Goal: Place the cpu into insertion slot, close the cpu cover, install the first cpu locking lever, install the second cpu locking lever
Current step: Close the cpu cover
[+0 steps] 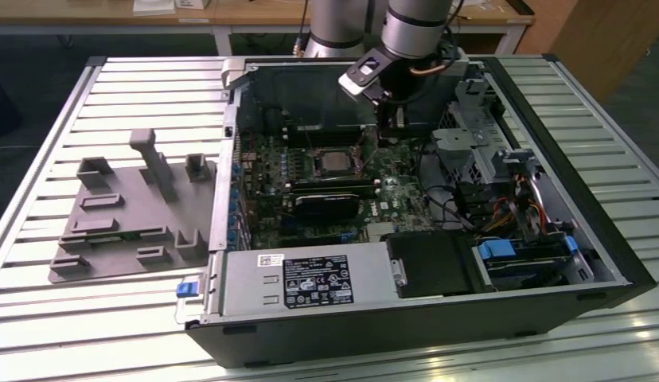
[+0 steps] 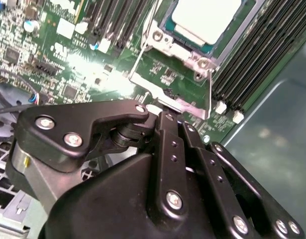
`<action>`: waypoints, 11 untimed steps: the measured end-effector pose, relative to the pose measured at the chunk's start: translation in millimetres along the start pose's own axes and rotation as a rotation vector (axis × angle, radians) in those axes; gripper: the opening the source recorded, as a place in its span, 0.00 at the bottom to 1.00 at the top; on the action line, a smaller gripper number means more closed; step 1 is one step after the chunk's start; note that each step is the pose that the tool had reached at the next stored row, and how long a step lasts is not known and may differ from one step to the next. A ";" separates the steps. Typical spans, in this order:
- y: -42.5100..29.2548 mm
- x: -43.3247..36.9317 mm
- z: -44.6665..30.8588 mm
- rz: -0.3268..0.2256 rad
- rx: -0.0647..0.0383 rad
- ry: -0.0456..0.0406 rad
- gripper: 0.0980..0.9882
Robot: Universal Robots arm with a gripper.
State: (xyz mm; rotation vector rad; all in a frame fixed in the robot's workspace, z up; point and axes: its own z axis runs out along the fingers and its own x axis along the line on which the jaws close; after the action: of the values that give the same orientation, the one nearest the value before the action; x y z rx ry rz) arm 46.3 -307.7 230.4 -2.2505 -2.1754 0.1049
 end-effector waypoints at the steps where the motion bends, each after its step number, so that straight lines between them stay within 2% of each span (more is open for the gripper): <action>1: -1.8 -0.1 0.1 0.000 0.000 -0.0001 0.00; 11: -21.6 -0.7 1.1 0.000 -0.004 0.0000 0.00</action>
State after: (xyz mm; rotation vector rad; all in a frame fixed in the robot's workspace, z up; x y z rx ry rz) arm 24.6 -307.7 230.5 -2.2527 -2.1774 0.1005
